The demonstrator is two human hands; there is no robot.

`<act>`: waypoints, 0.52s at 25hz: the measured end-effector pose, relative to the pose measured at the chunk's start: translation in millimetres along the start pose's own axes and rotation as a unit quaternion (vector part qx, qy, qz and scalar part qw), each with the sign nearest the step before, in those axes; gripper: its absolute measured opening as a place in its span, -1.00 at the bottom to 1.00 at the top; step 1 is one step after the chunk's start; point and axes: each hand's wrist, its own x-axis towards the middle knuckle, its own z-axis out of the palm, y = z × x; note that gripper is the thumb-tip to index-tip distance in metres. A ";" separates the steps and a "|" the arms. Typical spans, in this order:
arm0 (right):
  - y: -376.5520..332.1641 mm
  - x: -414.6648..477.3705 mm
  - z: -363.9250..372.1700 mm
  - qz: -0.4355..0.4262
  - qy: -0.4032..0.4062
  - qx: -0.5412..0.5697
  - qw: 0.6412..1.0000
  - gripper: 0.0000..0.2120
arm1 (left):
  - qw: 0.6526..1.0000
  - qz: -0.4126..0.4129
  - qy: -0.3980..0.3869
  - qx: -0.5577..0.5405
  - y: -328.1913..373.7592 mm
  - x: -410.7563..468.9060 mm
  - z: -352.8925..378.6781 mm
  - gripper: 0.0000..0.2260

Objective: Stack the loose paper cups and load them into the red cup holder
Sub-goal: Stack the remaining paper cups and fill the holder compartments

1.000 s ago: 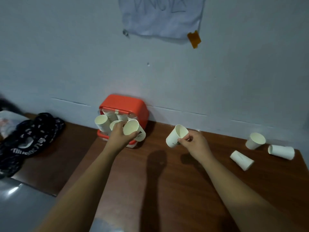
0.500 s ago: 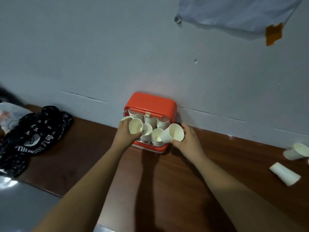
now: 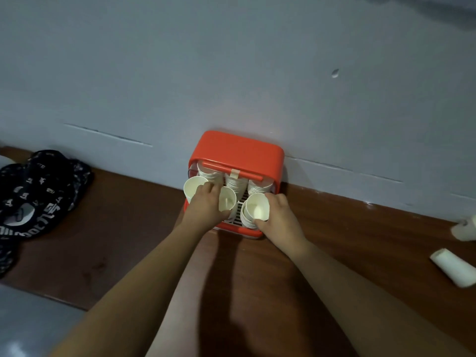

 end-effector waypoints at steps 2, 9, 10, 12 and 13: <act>0.7 7.3 9.8 0.002 -0.014 -0.044 0.999 -0.33 | 0.995 0.045 -0.010 0.088 -2.9 6.6 6.8 -0.37; 6.7 9.8 21.2 0.017 -0.039 -0.054 0.998 -0.27 | 0.990 0.064 -0.016 0.124 -0.7 5.6 8.7 -0.36; 9.1 5.3 15.3 0.015 -0.035 -0.047 0.998 -0.29 | 0.994 0.059 -0.011 0.092 3.9 2.1 3.8 -0.37; 16.3 -4.0 1.7 0.013 -0.021 -0.025 0.999 -0.38 | 0.999 0.036 0.026 -0.015 9.6 -4.7 -8.0 -0.46; 26.8 -13.2 -9.9 0.019 -0.017 -0.014 1.000 -0.41 | 0.996 0.032 0.041 -0.069 18.7 -9.2 -13.0 -0.55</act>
